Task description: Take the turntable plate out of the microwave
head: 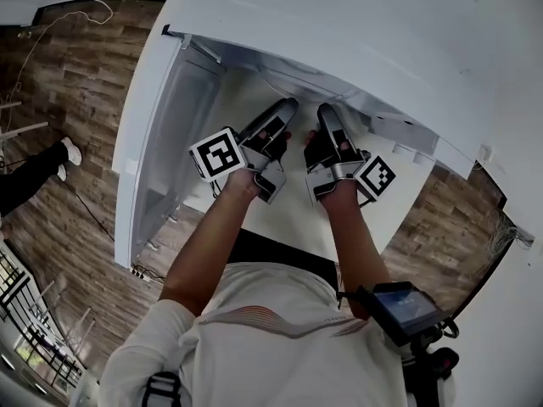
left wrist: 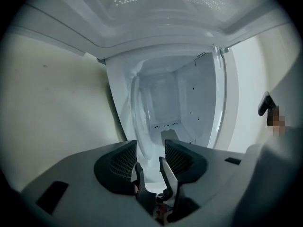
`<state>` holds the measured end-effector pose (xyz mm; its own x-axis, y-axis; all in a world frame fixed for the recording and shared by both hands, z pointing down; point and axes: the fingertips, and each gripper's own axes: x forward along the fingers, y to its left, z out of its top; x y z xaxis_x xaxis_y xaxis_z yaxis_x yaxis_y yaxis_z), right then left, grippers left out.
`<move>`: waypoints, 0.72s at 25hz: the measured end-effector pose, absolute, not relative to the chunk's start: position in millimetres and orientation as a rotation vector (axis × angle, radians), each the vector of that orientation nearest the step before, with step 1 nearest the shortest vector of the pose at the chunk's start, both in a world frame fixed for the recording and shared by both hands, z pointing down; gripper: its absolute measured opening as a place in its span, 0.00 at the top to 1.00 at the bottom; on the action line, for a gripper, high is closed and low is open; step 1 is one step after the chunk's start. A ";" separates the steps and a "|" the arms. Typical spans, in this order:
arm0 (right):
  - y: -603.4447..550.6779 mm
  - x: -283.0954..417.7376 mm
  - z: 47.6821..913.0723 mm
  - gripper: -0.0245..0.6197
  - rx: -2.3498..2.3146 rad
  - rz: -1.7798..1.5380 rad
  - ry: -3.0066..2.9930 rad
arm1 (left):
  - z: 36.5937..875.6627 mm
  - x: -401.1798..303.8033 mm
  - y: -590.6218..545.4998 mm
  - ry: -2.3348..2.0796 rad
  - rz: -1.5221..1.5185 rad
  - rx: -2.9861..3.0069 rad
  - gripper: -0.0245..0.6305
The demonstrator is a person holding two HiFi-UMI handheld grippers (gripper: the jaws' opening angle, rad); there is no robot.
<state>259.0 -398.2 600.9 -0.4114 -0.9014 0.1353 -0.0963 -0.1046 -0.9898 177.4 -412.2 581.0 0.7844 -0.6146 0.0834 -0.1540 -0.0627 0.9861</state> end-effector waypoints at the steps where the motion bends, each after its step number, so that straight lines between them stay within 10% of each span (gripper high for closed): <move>1: -397.5 256.8 602.8 0.67 -1.116 -1.587 1.519 | 583.3 176.4 -409.1 -0.623 -0.426 1.594 0.69; 18: -420.1 249.4 618.6 0.67 -1.086 -1.604 1.439 | 615.2 179.2 -436.6 -0.645 -0.452 1.488 0.67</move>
